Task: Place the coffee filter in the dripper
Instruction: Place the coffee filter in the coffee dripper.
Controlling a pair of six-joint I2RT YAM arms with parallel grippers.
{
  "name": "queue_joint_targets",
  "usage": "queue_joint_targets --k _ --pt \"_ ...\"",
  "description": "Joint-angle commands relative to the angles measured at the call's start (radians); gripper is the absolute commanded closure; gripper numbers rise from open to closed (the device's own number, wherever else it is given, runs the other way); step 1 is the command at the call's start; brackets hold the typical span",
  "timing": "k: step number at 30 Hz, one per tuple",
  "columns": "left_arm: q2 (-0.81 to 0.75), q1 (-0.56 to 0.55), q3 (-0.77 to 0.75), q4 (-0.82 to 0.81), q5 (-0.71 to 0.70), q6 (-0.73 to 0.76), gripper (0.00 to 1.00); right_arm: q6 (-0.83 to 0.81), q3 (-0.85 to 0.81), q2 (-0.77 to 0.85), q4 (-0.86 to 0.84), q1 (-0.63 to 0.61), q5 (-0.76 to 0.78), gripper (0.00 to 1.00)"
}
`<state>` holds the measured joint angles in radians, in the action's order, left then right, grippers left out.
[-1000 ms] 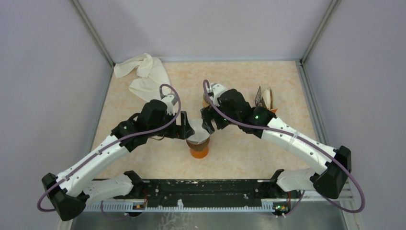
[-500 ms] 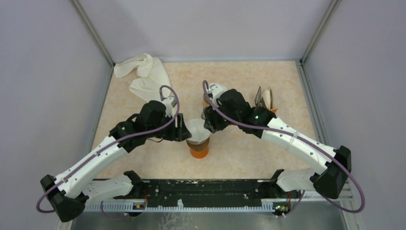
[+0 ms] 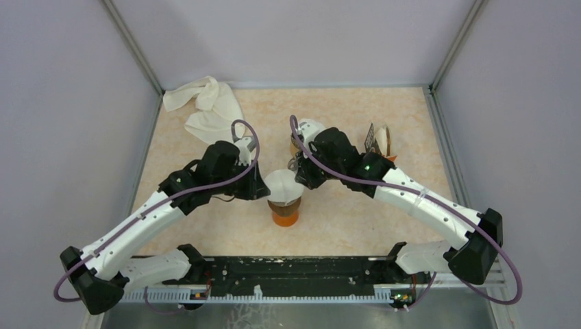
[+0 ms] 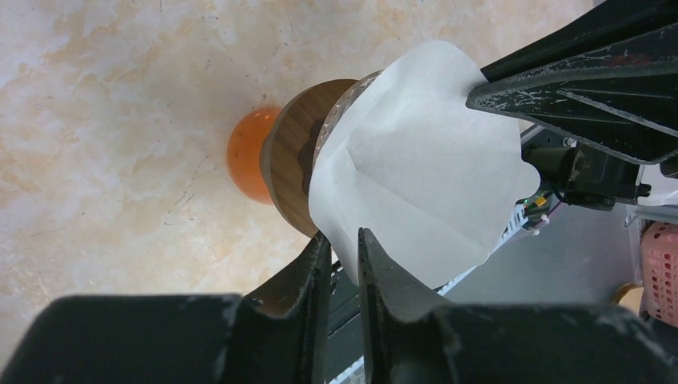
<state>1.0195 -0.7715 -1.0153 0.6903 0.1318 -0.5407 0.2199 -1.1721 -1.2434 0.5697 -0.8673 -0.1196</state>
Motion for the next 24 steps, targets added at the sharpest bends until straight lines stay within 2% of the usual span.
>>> queue_joint_targets --k 1,5,10,18,24 --pt "0.012 0.005 -0.035 0.006 0.010 0.023 0.77 0.008 -0.022 0.022 -0.019 0.005 -0.028 0.96" --pt "0.026 0.005 -0.039 0.016 -0.002 0.034 0.81 0.016 -0.004 0.027 -0.023 0.006 -0.051 0.97" --pt "0.041 0.005 -0.038 0.036 -0.018 0.044 0.81 0.024 0.009 0.025 -0.034 0.006 -0.064 0.97" --pt "0.032 0.005 -0.036 0.053 -0.039 0.047 0.72 0.030 0.019 0.019 -0.034 0.004 -0.040 0.97" --pt "0.027 0.005 -0.035 0.051 -0.046 0.049 0.63 0.027 0.010 0.027 -0.033 0.004 -0.038 0.89"
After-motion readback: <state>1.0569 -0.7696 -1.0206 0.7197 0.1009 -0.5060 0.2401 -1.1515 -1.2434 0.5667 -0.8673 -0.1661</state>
